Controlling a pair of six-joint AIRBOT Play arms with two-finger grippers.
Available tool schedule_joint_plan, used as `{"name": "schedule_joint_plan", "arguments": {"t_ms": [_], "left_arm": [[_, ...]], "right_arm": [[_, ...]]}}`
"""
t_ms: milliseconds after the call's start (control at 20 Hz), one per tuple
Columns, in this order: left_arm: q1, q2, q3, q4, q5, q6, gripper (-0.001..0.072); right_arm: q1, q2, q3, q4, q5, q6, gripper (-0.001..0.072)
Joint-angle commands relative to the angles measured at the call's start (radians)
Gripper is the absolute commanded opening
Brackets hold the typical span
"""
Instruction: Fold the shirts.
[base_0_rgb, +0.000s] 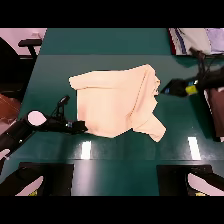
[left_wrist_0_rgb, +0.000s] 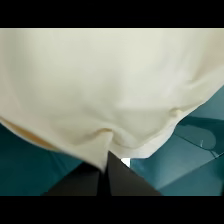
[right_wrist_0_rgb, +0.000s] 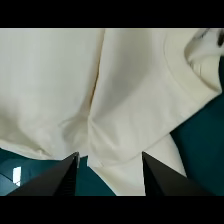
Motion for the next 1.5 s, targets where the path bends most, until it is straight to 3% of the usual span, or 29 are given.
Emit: {"name": "schedule_joint_plan", "arguments": {"t_ms": [0, 250, 500, 700, 750, 950, 1000, 1150, 1450], "left_arm": [[-0.003, 0.001, 0.063, 0.000, 0.012, -0.004, 0.0025], [-0.003, 0.001, 0.062, 0.002, 0.022, -0.004, 0.0025], [-0.003, 0.001, 0.062, 0.003, -0.018, -0.003, 0.0025], [-0.003, 0.001, 0.062, 0.006, -0.022, -0.003, 0.0025], [-0.003, 0.001, 0.062, 0.006, -0.019, -0.003, 0.0025], [-0.003, 0.001, 0.062, 0.010, -0.018, -0.003, 0.0025], [-0.003, 0.001, 0.065, 0.020, -0.019, -0.003, 0.0024], [0.030, 0.001, 0.177, 0.109, -0.087, -0.004, 0.0024], [0.179, 0.074, 0.771, 0.348, -0.220, -0.003, 0.0025]], "right_arm": [[0.032, 0.086, -0.261, -0.004, -0.044, 0.060, 0.0449], [0.215, 0.056, -0.482, 0.152, -0.259, 0.074, 0.0451], [0.312, -0.103, -0.448, 0.178, -0.369, 0.074, 0.0452], [0.312, -0.120, -0.409, 0.178, -0.428, 0.074, 0.0448], [0.312, -0.120, -0.403, 0.179, -0.432, 0.074, 0.0395], [0.312, -0.120, -0.368, 0.177, -0.433, 0.072, 0.0058], [0.312, -0.118, -0.349, 0.176, -0.426, 0.057, 0.0018], [0.277, -0.048, -0.232, 0.094, -0.357, 0.028, 0.0018], [0.028, 0.267, 0.155, -0.120, -0.193, 0.027, 0.0018]]}}
